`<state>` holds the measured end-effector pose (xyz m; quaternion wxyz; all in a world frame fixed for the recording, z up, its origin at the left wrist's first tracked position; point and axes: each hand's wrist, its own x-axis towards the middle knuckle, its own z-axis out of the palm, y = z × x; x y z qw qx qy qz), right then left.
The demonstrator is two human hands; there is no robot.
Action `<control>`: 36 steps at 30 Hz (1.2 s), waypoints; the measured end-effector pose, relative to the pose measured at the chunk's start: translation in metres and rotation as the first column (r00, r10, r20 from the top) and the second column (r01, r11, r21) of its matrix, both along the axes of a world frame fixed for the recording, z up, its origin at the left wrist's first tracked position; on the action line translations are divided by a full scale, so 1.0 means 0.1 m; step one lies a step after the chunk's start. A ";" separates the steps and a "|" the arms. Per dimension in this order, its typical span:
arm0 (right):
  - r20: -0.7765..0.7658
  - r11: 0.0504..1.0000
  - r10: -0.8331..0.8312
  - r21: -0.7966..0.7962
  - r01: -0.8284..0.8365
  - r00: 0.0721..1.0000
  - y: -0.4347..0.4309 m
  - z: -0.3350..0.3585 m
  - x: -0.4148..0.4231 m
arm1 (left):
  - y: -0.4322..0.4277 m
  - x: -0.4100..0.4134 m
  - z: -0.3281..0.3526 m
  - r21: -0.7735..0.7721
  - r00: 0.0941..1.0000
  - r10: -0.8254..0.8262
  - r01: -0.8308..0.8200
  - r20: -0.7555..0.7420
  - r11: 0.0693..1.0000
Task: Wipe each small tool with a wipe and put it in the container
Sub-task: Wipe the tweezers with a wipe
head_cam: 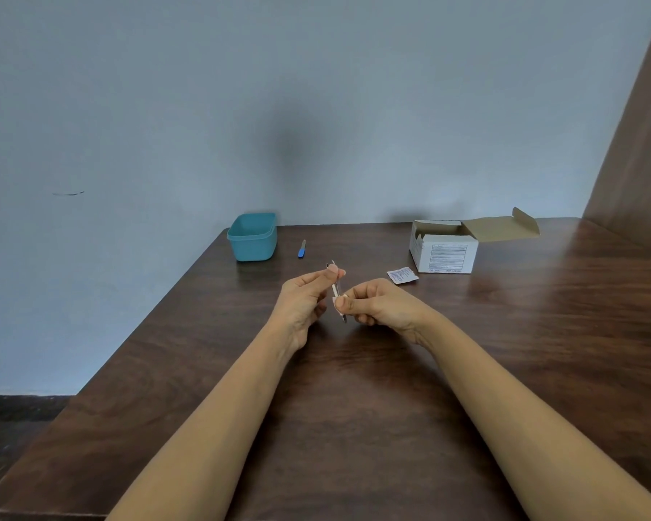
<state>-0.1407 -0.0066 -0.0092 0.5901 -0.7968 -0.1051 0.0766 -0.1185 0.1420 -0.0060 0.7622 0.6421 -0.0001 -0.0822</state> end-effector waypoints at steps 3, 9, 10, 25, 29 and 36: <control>-0.035 0.996 -0.045 0.080 0.048 0.998 -0.01 -0.01 0.01 | -0.01 0.00 0.01 -0.049 1.000 0.019 -0.020 -0.020 0.999; -0.221 0.882 -0.169 0.402 0.248 0.960 -0.04 -0.06 0.09 | 0.08 0.05 0.07 -0.243 0.998 0.018 -0.032 -0.060 0.970; -0.227 0.880 -0.150 0.413 0.235 0.962 -0.06 -0.06 0.09 | 0.09 0.05 0.07 -0.264 0.998 0.005 -0.021 -0.062 0.964; -0.246 0.903 0.012 0.420 0.096 0.969 -0.03 0.01 0.01 | 0.08 0.03 0.09 -0.304 0.993 -0.110 0.119 0.045 0.945; -0.257 0.876 0.030 0.473 0.099 0.966 -0.02 0.01 0.00 | 0.10 0.04 0.08 -0.276 0.992 -0.116 0.125 0.051 0.953; -0.267 0.869 0.056 0.488 0.085 0.962 -0.05 0.04 -0.02 | 0.12 0.05 0.08 -0.185 0.989 -0.134 0.143 0.060 0.972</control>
